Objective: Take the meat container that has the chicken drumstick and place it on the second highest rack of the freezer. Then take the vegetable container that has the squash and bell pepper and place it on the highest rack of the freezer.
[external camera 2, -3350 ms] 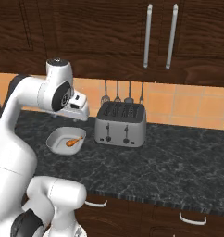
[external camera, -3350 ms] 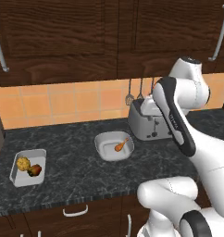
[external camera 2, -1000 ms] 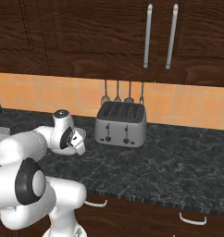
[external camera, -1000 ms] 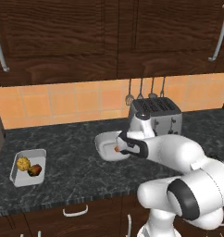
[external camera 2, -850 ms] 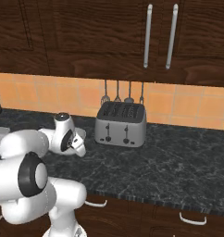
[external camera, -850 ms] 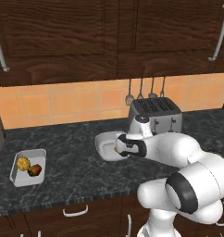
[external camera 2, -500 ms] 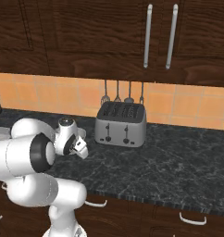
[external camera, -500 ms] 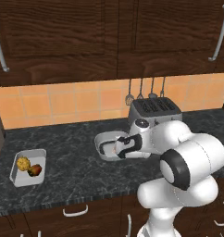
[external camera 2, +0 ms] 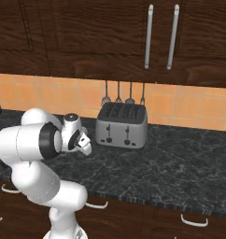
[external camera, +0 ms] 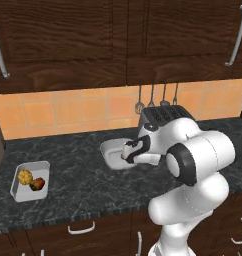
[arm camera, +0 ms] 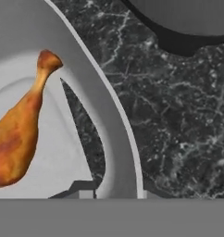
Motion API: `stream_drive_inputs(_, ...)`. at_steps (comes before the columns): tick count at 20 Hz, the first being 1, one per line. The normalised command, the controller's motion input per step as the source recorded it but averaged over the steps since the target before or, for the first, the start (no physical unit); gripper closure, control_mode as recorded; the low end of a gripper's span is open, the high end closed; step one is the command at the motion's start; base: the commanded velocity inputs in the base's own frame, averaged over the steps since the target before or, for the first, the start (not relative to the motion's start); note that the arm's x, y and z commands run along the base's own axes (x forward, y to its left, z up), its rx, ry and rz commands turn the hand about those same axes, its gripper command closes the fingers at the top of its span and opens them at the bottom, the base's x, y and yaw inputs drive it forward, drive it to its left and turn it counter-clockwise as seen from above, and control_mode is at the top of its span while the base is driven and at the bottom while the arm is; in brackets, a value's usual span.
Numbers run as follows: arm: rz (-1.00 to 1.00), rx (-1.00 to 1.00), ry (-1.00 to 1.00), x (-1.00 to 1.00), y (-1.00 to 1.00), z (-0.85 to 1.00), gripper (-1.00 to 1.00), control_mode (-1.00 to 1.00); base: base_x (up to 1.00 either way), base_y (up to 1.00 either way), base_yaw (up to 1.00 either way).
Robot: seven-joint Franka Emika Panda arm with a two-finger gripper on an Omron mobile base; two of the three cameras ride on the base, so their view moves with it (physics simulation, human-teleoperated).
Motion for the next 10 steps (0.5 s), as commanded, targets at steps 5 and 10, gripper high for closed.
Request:
stream_drive_inputs(5, -0.01, 0.0, -0.11, -0.15, 0.08, 0.02, 1.0, -1.0, 0.0, 0.0, 0.0)
stream_drive_inputs(10, -0.11, 0.0, -0.28, -0.3, 0.3, 0.09, 1.0, -1.0, 0.0, 0.0, 0.0)
